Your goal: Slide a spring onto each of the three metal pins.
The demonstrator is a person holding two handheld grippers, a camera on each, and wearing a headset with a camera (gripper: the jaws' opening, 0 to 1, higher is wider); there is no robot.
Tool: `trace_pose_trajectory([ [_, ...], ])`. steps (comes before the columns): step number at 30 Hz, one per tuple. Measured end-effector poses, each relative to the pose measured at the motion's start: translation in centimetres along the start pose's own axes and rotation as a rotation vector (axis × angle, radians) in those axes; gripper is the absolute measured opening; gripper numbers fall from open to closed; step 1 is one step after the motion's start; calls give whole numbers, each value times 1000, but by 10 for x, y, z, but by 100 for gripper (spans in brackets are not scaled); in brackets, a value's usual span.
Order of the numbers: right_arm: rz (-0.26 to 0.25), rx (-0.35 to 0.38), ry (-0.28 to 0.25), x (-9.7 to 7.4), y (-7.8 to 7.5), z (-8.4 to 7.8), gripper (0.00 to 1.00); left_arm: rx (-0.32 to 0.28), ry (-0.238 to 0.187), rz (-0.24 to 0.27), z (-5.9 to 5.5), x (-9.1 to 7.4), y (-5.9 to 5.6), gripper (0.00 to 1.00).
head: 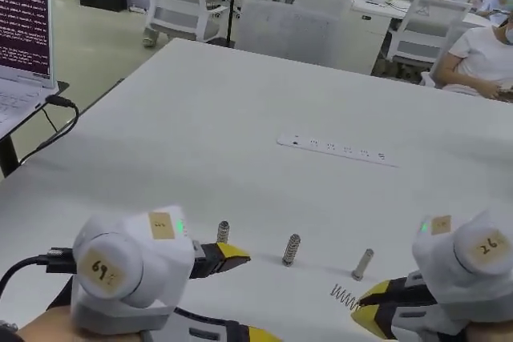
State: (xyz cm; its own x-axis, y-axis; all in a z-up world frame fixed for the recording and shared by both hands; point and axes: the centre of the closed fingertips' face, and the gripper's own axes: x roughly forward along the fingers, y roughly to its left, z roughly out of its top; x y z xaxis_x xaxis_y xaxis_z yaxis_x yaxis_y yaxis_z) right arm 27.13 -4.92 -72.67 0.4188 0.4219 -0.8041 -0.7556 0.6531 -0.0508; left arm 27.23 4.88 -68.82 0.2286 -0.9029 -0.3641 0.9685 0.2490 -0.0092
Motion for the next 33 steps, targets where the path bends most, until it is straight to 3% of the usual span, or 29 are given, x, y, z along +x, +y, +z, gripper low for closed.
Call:
trace_pose_trajectory([
  [14,91,-125,-12,-11,26,25,8,19,2,-20,5,4,-2,51],
  [33,219,-313,35,-12,58,40,8,63,1,-105,9,7,-19,33],
])
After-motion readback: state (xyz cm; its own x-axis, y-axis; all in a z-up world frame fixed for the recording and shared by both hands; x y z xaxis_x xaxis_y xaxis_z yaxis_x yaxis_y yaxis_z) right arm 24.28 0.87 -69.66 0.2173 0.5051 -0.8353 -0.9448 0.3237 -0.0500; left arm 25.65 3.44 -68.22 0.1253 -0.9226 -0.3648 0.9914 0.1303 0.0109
